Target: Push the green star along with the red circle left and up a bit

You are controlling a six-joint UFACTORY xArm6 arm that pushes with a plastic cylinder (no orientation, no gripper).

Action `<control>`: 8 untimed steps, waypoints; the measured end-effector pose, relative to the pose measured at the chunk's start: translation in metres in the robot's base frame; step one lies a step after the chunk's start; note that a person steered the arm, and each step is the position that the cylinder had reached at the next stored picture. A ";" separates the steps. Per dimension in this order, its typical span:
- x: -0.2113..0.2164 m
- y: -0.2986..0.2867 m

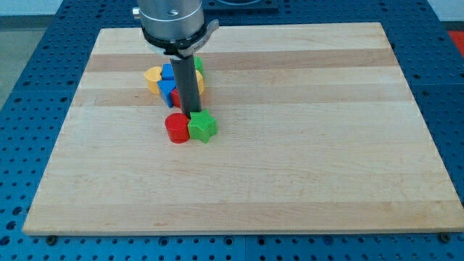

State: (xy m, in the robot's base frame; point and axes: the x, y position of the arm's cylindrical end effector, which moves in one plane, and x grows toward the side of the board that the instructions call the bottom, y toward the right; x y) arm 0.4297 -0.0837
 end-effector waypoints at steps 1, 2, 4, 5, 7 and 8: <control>0.004 0.030; 0.004 0.061; 0.040 0.063; 0.060 0.051; 0.063 0.037; 0.059 0.026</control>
State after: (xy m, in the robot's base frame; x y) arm 0.4891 -0.0573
